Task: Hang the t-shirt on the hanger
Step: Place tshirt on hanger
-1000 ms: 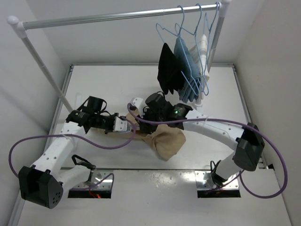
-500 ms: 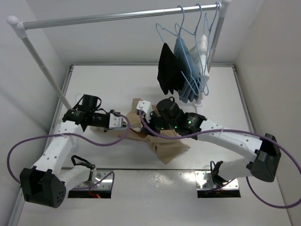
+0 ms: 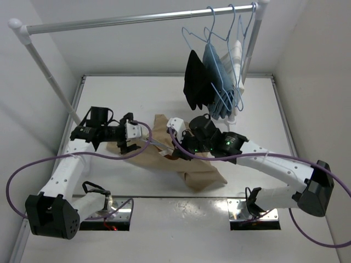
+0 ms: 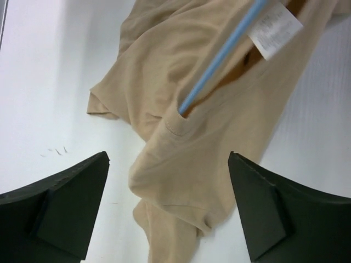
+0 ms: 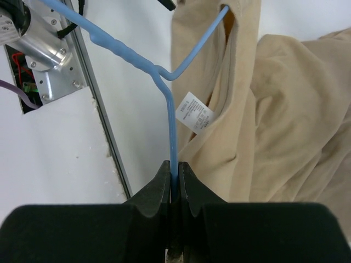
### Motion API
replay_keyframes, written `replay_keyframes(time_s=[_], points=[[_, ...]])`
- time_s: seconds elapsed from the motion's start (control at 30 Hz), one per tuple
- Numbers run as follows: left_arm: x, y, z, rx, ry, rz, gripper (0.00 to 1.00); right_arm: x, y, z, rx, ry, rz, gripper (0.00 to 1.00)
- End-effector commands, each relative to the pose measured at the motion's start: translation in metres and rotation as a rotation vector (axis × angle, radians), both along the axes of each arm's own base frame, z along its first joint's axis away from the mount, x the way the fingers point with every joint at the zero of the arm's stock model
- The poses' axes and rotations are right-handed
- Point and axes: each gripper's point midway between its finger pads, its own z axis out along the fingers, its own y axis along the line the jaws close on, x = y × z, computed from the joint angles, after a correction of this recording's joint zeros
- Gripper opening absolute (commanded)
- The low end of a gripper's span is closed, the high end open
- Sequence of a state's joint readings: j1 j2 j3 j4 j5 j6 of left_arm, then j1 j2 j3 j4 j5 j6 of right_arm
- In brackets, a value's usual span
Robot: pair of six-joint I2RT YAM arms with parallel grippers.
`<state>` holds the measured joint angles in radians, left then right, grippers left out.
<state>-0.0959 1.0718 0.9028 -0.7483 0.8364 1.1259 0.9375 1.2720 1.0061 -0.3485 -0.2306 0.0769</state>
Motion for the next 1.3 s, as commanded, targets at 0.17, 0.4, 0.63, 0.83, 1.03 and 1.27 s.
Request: replay_keyframes(time_s=[0.17,0.4,0.63,0.83,1.03,1.27], points=[[0.054,0.02,0.041,-0.195,0.016,0.411,1.0,0.008,0.01,0.037,0.102,-0.061,-0.009,0.0],[0.062,0.049,0.061,-0.326,-0.026,0.667,1.0,0.02,0.011,0.082,0.234,-0.121,-0.106,0.0],[0.067,0.078,0.066,-0.406,-0.001,0.925,1.0,0.049,0.012,0.104,0.297,-0.134,-0.287,0.0],[0.004,0.02,0.113,-0.519,-0.075,0.51,0.93,0.102,0.015,0.138,0.522,-0.151,-0.611,0.0],[-0.051,-0.014,0.117,-0.547,0.039,0.277,0.9,0.142,0.039,0.165,0.652,-0.166,-0.809,0.0],[-0.049,-0.03,0.113,-0.527,0.213,0.292,1.0,0.171,0.055,0.173,0.746,-0.23,-1.086,0.0]])
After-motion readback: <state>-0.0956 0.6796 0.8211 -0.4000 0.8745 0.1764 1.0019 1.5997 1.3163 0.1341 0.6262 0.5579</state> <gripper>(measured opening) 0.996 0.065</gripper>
